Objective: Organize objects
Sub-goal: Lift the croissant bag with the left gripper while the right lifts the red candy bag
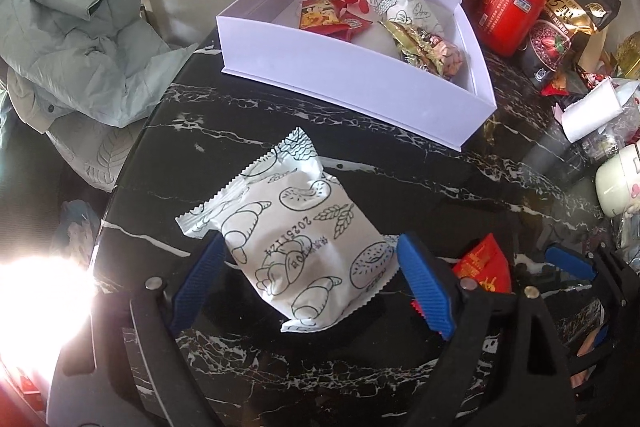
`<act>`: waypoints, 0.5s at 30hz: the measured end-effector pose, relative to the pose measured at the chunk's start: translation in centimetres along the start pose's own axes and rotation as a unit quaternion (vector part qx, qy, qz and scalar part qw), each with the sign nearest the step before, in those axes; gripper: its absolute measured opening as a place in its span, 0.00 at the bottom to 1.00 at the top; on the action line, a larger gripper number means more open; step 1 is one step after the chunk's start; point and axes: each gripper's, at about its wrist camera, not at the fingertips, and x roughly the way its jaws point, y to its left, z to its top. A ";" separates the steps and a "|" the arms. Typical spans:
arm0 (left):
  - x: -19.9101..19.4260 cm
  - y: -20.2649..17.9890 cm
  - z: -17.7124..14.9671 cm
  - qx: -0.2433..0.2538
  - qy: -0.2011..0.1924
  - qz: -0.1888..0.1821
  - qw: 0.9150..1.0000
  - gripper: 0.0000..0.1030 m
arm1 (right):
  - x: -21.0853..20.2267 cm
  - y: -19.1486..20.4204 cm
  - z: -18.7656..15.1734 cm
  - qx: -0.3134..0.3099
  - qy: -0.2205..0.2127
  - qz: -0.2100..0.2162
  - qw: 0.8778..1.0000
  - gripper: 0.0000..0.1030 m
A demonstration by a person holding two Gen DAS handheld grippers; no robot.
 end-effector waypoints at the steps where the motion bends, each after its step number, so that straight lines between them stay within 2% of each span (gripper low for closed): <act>1: 0.0 -0.2 0.1 0.001 0.000 -0.001 1.000 0.84 | 0.0 0.3 0.2 -0.023 -0.002 -0.005 1.000 0.78; 3: 0.2 -0.5 0.4 0.006 0.003 0.002 1.000 0.84 | -0.1 0.7 0.9 -0.065 -0.007 -0.006 0.998 0.78; 6: 0.7 -0.9 0.6 0.006 0.013 0.003 1.000 0.84 | 0.3 1.1 1.9 -0.122 -0.008 0.013 0.992 0.78; 10: 1.6 -0.7 0.8 -0.003 0.027 0.005 1.000 0.84 | 1.7 1.4 2.8 -0.192 0.015 0.034 0.981 0.78; 13: 2.4 -0.8 0.6 0.000 0.040 0.010 0.999 0.84 | 2.9 2.2 3.1 -0.250 0.024 0.053 0.966 0.78; 15: 2.7 -0.8 0.3 0.003 0.046 0.012 0.999 0.84 | 3.4 3.0 3.1 -0.295 0.021 0.071 0.953 0.78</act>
